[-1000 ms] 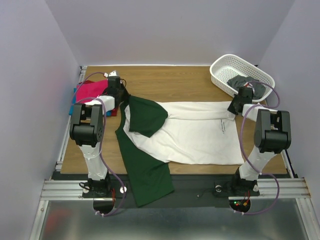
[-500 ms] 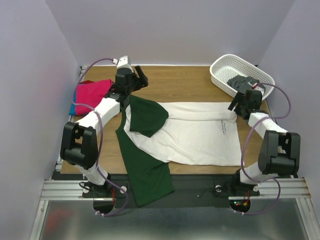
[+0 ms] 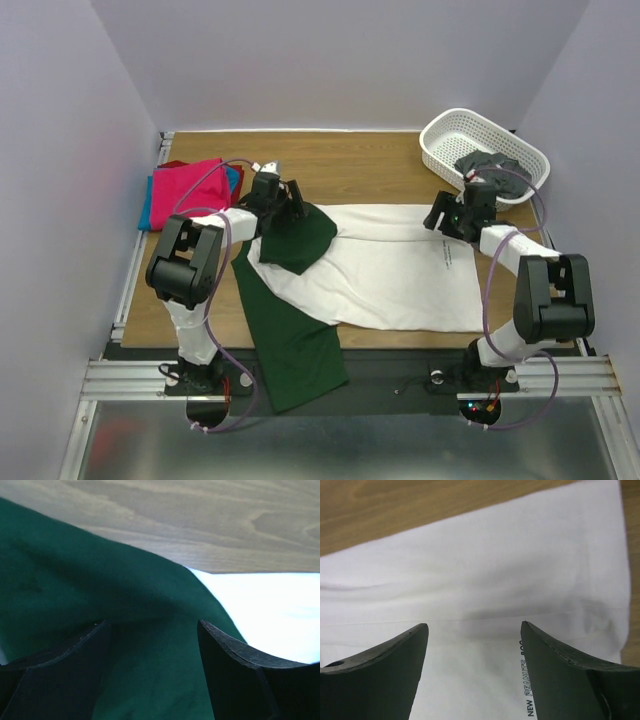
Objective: Fold and stack the t-shirts
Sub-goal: Fold the tshirt
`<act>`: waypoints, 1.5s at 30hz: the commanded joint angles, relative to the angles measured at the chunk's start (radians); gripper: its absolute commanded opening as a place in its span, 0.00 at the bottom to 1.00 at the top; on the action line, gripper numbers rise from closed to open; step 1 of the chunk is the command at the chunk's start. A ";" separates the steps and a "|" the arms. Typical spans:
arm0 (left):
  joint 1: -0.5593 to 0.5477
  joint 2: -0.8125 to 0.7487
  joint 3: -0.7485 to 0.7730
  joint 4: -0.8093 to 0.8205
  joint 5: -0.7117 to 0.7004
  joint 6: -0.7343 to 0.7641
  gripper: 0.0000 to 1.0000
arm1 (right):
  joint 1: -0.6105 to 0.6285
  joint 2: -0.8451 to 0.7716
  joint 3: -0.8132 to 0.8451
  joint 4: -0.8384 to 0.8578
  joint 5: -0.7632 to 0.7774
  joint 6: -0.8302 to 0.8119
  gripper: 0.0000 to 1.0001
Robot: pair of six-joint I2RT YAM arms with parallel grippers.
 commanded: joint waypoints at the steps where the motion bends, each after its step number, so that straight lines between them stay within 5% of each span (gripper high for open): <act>1: 0.001 0.027 0.058 0.049 0.046 0.003 0.81 | 0.009 0.076 0.041 0.028 -0.030 0.008 0.80; 21: 0.057 0.314 0.376 -0.017 0.052 0.047 0.81 | 0.009 0.368 0.205 0.054 0.033 0.017 0.81; 31: 0.028 0.239 0.560 -0.055 -0.015 0.129 0.82 | 0.087 0.185 0.156 0.060 -0.012 0.003 0.81; 37: -0.039 0.022 0.410 -0.029 -0.155 0.156 0.82 | 0.223 0.069 0.129 0.063 -0.029 0.025 0.81; 45: -0.056 -0.353 -0.082 0.083 -0.219 0.070 0.82 | 0.421 0.121 0.172 0.174 -0.184 0.089 0.76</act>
